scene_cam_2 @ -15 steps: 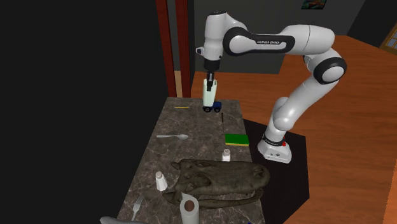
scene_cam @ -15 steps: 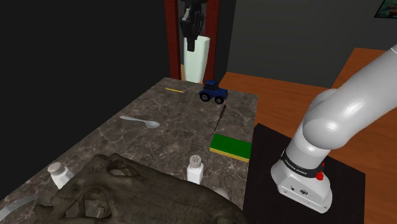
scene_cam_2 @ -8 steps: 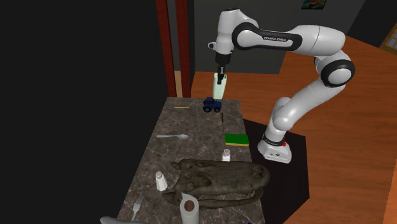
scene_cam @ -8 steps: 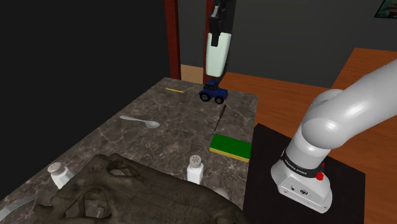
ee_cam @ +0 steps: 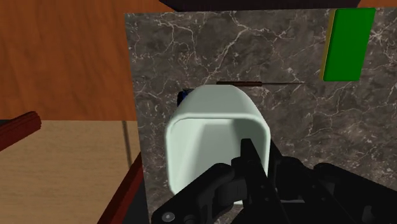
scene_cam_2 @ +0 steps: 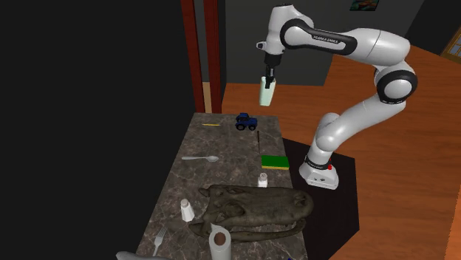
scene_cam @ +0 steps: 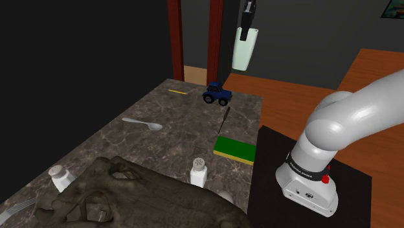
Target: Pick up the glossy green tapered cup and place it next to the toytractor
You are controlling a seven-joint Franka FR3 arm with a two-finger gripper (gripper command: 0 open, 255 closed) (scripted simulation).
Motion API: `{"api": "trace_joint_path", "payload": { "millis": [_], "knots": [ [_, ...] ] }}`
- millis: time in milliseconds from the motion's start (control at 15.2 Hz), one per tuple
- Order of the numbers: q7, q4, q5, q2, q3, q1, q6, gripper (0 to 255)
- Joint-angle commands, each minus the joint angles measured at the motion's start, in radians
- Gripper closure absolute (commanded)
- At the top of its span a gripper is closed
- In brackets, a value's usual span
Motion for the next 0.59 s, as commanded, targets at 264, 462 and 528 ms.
{"api": "trace_joint_path", "payload": {
  "millis": [264, 462, 528],
  "knots": [
    [-0.141, -0.002, -0.068, -0.030, -0.120, -0.036, -0.026, 255],
    [-0.214, 0.014, -0.103, -0.030, -0.182, -0.053, -0.038, 255],
    [-0.238, 0.022, -0.115, -0.028, -0.203, -0.059, -0.041, 255]
  ]
}}
